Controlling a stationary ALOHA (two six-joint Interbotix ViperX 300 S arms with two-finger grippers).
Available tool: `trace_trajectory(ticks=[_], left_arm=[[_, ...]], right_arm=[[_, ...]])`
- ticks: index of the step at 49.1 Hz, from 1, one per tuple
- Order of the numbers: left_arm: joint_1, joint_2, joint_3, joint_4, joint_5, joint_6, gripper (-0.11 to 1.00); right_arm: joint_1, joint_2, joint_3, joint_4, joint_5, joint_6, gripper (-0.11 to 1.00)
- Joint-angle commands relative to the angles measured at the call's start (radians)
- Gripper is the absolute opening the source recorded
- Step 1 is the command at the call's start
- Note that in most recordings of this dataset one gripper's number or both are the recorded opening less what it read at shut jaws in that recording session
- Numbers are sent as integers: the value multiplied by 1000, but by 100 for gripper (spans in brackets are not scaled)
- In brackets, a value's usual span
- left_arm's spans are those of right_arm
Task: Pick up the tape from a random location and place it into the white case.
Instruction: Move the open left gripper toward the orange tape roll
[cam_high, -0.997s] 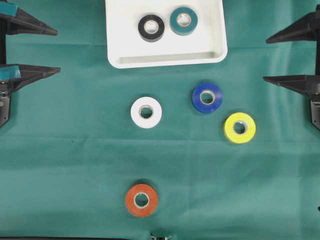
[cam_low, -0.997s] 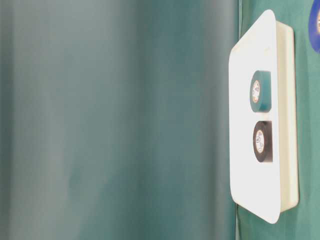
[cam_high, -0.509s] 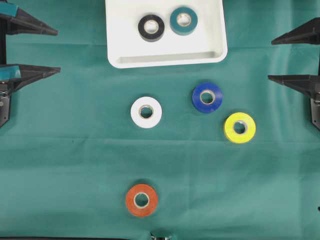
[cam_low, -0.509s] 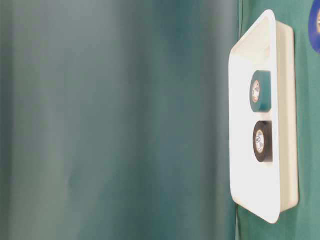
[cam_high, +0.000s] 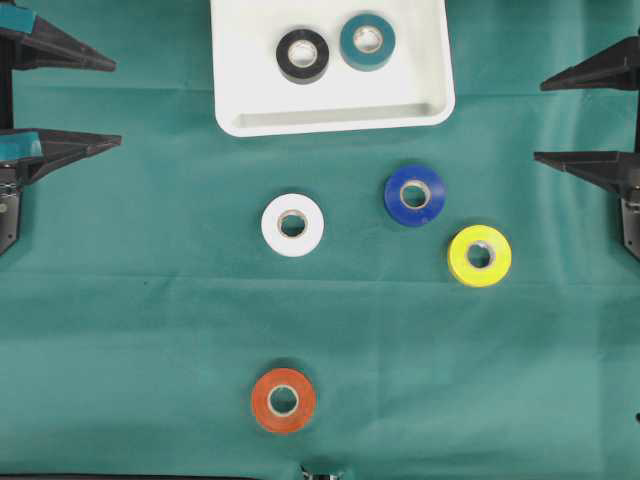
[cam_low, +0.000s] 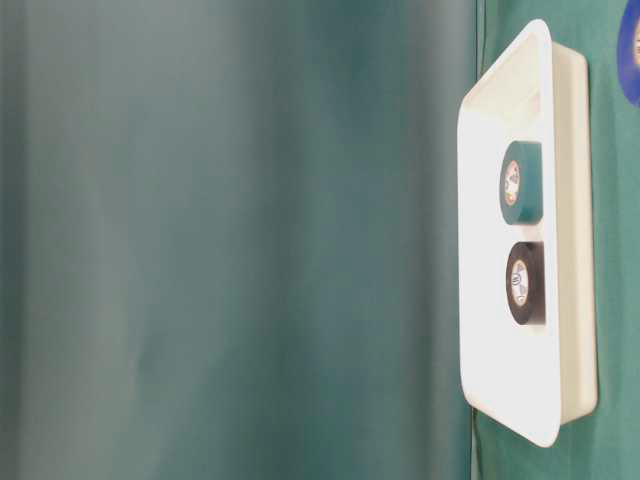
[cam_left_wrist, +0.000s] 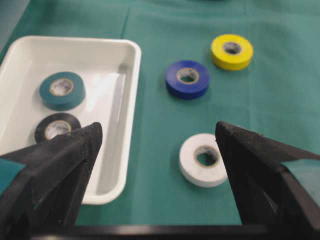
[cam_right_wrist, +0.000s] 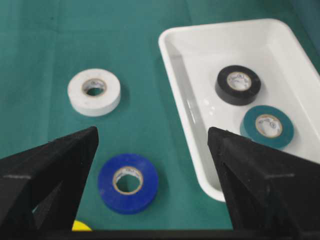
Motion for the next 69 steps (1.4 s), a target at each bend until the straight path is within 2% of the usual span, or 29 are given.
trace_trajectory(ticks=[1, 12, 25, 37, 58, 69], left_arm=[[3, 3, -11, -2, -9, -2, 100], [-3, 3, -11, -3, -9, -3, 100], [-52, 3, -11, -3, -23, -5, 100], [-160, 5, -12, -3, -52, -8, 100], [-430, 40, -14, -9, -124, -8, 100], [-499, 54, -14, -9, -150, -8, 100]], right_arm=[[-2, 6, -11, 0, -9, 2, 87], [-2, 6, -12, 0, -9, 2, 87], [-2, 6, -12, 2, -12, 2, 87], [-2, 6, -12, 2, -12, 2, 87], [-2, 6, -12, 2, -14, 0, 87], [-2, 8, -12, 2, -14, 0, 87]])
